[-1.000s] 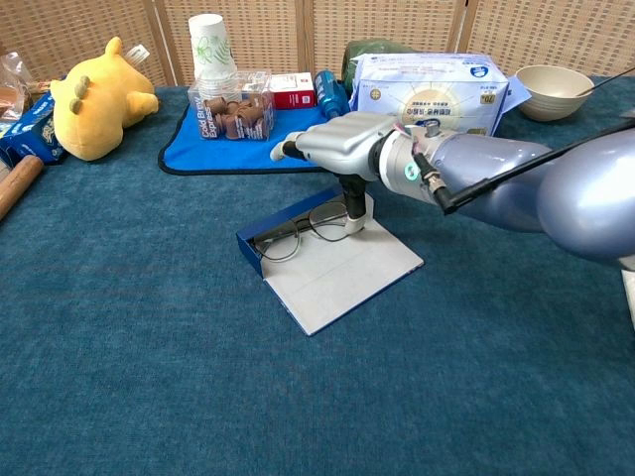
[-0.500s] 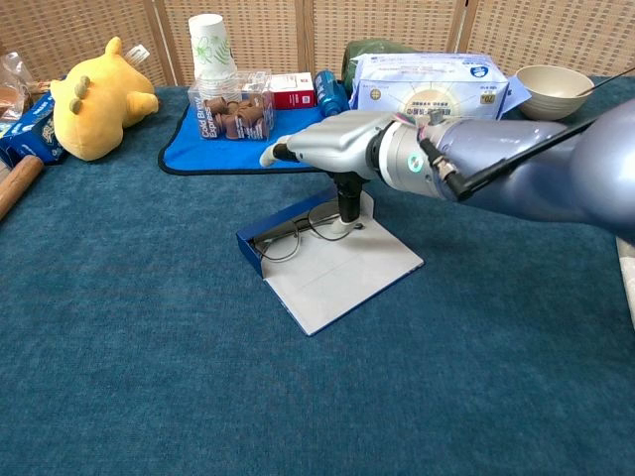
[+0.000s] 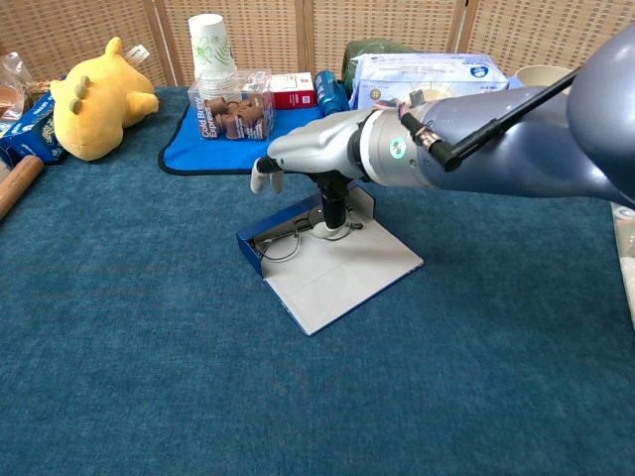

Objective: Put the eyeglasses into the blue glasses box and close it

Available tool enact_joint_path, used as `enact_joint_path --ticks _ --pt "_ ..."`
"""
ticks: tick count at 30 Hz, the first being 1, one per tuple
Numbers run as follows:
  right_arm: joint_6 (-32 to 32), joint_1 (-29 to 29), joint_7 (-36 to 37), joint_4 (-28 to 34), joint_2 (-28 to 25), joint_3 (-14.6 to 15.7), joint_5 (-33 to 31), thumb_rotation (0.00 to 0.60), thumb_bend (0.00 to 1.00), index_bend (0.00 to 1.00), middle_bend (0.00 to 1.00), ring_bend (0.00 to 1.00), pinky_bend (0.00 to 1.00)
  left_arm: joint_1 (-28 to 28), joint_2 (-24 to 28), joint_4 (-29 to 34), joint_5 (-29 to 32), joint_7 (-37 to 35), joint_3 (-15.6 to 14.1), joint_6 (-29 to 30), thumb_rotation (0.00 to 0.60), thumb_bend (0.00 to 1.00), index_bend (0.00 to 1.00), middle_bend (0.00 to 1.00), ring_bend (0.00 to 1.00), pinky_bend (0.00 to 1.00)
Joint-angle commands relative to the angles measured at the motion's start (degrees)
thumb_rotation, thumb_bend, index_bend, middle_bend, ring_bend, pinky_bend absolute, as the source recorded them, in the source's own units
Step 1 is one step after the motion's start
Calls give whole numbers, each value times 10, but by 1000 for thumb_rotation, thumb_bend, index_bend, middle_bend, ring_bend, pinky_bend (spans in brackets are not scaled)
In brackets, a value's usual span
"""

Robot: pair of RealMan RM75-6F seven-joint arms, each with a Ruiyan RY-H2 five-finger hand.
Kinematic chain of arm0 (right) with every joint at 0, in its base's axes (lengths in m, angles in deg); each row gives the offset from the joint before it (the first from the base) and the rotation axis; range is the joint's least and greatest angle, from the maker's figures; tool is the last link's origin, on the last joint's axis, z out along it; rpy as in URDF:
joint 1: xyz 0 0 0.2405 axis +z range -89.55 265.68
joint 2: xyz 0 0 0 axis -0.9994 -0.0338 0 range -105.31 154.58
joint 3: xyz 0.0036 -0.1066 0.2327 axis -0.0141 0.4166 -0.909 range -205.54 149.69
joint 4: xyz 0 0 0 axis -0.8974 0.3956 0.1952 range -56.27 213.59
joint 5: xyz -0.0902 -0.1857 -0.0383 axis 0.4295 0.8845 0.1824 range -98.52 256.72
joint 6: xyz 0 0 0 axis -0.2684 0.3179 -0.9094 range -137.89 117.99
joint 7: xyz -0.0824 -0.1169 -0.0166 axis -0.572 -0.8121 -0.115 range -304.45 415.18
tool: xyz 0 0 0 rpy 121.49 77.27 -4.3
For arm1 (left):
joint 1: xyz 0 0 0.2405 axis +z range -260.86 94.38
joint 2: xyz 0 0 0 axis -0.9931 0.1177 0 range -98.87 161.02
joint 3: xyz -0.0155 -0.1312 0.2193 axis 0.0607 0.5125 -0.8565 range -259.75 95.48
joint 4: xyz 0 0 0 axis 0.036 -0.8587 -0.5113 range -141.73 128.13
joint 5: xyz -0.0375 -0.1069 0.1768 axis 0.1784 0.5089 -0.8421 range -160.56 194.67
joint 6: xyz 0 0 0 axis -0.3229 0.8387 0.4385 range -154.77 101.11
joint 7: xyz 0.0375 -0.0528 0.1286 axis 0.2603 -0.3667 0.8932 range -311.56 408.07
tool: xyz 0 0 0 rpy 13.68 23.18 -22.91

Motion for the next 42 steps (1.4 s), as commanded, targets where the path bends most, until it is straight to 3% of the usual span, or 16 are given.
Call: enact_joint_path --ticks 1,12,24,34,42 --pt "6 10 -4 -13 9 7 -9 600 321 170 214 77 102 -1 -1 -2 2 -1 0 -3 600 293 5 94 0 0" --pt "-5 40 -29 -20 3 41 -63 564 322 309 325 179 162 -8 -3 -8 8 -5 3 -15 600 292 4 94 0 0" --pt "-46 34 -39 34 -49 76 -105 516 322 323 345 202 194 -19 -5 -4 4 4 7 -25 600 292 2 94 0 0" --pt "-76 12 -35 107 -103 109 -106 487 322 323 354 217 216 -26 -6 8 1 17 8 -30 600 293 0 90 0 0" --pt "-91 -3 -24 167 -125 119 -66 473 320 324 355 218 217 -25 -4 18 -1 24 4 -28 600 293 0 89 0 0"
